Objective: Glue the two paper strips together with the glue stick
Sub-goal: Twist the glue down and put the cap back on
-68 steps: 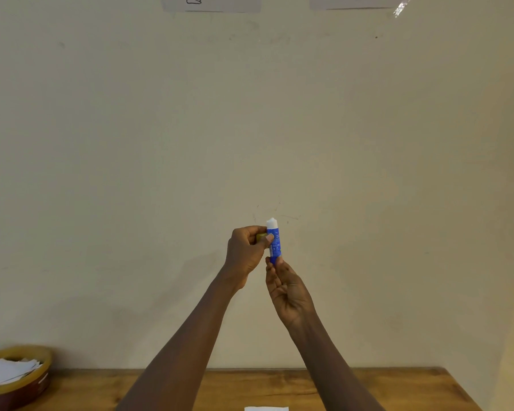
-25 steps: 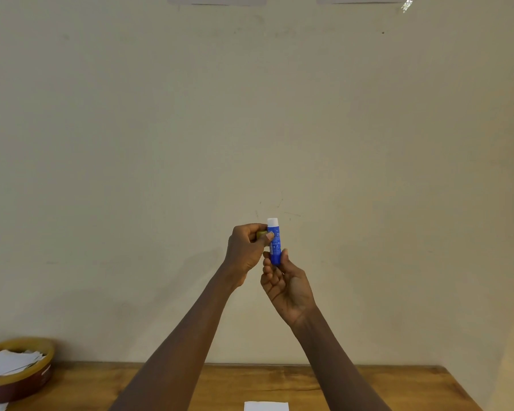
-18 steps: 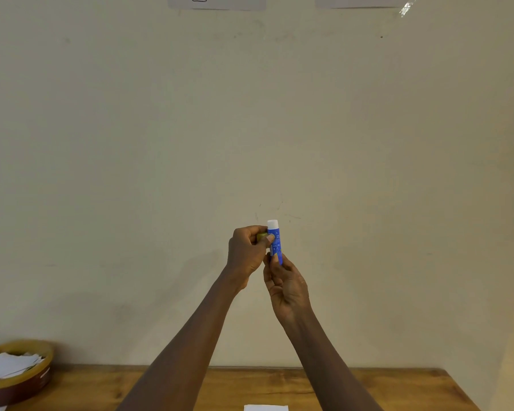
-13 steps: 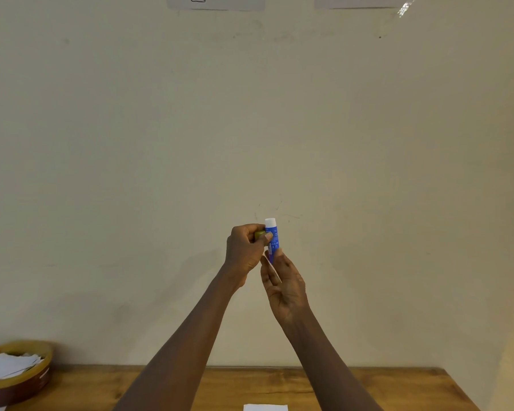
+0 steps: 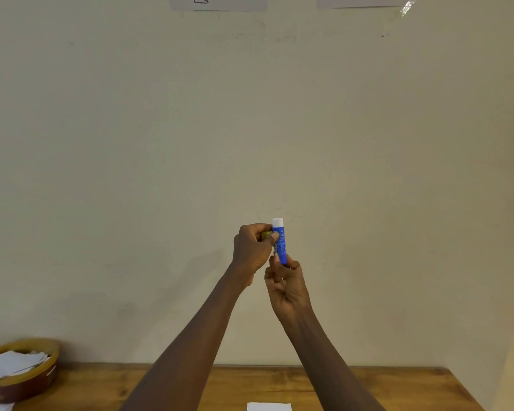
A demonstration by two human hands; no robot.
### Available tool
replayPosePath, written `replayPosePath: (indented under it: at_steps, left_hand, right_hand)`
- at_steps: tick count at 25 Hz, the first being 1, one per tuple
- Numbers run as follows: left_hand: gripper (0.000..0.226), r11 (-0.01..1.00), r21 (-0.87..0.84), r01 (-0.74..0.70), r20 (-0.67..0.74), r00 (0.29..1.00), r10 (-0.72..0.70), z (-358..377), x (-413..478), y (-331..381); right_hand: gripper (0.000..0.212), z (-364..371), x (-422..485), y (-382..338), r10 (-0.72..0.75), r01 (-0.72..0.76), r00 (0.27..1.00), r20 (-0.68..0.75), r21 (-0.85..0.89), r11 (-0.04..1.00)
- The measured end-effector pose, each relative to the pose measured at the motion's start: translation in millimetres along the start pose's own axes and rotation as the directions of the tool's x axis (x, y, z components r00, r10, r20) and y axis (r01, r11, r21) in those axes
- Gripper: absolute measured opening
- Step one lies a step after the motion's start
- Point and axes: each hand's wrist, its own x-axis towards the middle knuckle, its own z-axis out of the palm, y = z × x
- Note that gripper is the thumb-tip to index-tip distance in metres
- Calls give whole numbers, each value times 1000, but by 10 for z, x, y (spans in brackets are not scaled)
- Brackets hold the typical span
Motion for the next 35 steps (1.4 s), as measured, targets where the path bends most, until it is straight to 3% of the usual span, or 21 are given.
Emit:
replayPosePath:
  at_steps: [3,5,8,9,14,19,25,30,35]
  left_hand:
    - [27,1000,1,-7,-11,1000,7,3,-16,-15]
    - [26,1000,-14,-14,-15,1000,13,-18,-6,-2]
    - [25,999,-22,-23,-11,1000,22,-47,9,16]
    - [25,999,-23,-24,-11,1000,24,-51,12,16]
    - [26,999,-28,-23,-19,1000,22,-65,16,-1]
    - [29,1000,0,-15,-23,1000,15,-44,5,-16]
    - [31,1000,1,-3,-21,1000,3,-21,-12,-1]
    - [34,996,-69,50,84,995,-44,-44,-17,18]
    - [38,970,-240,40,43,999,-30,-102,-21,85]
  right_hand:
    - [23,23,5,-4,-59,56,998,-37,-71,996]
    - [6,1,-32,-47,25,-23,999,30,-44,999]
    - [48,-19,-40,-100,176,-172,982,67,-61,983]
    - [52,-4,-36,-101,190,-186,980,59,-68,980]
    - [25,29,-50,-34,111,-114,993,49,56,992]
    - [13,39,-72,-28,30,-30,999,29,20,999]
    - [10,70,-86,-36,-26,24,999,-47,-27,999]
    - [11,26,-112,-68,15,-14,1000,-15,59,998]
    - [11,33,-129,-72,30,-29,1000,-6,80,996]
